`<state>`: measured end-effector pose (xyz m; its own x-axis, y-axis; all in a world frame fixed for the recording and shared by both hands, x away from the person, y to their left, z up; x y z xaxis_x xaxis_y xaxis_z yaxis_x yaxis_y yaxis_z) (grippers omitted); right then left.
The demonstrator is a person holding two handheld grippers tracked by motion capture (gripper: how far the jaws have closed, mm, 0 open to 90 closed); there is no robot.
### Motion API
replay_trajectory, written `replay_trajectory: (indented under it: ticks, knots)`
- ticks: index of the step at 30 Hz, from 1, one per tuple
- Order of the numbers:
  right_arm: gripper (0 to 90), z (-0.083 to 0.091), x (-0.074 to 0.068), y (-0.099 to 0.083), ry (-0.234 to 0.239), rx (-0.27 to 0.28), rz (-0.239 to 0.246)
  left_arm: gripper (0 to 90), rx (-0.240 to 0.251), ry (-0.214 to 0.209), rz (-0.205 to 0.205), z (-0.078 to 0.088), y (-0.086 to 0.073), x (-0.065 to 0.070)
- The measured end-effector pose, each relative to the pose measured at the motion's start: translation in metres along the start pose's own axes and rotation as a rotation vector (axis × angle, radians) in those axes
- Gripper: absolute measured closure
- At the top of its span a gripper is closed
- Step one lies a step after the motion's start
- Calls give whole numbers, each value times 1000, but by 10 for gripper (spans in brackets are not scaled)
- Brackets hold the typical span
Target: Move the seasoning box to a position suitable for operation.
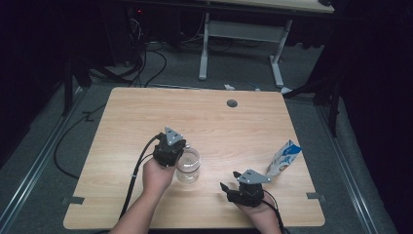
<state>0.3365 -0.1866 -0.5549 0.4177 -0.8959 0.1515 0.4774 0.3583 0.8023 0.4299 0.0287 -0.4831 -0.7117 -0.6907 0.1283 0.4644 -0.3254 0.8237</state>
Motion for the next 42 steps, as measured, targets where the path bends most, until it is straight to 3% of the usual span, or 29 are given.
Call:
replay_trajectory:
  ticks: [4,5,8,9,15,21,23,26,28,30,31,37,42]
  knots:
    - [345,0,0,0,0,-2,4,897,11,-11,10,3,-2,1]
    - [345,0,0,0,0,-2,4,856,11,-11,10,3,-2,1]
    - [345,0,0,0,3,-1,6,823,73,5,28,18,-10,-5]
    - [345,0,0,0,3,-1,6,812,73,5,28,18,-10,-5]
    - [362,0,0,-1,-1,-2,5,792,128,14,51,40,-44,-8]
    - [416,0,3,-3,-7,-7,4,731,174,2,36,39,-60,-6]
    - [457,-1,4,-5,-10,-15,-3,722,145,5,20,34,-65,-9]
    - [488,0,3,-6,-3,-17,-12,762,172,-1,28,37,-66,-13]
    - [512,0,2,-7,3,-25,-22,853,178,-22,22,39,-67,-14]
    - [557,1,1,-7,6,-23,-26,888,182,-61,18,37,-66,-10]
    - [557,1,1,-7,6,-23,-26,899,182,-61,18,37,-66,-10]
    - [585,3,0,-9,19,-42,-35,899,190,-89,16,33,-64,-4]
    - [563,2,2,-9,10,-40,-42,899,186,-79,3,32,-64,0]
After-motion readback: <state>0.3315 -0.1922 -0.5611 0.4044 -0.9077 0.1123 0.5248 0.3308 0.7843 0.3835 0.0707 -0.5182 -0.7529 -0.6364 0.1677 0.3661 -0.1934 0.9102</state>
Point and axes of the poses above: each handheld gripper's, and its own axes: z roughly backward along the jaws, y roughly out of its top, x roughly to its right, the point moved 6 cm from there along -z, roughly forward along the jaws, and after that the axes turned 14 degrees about -y, right-handed, at the moved point
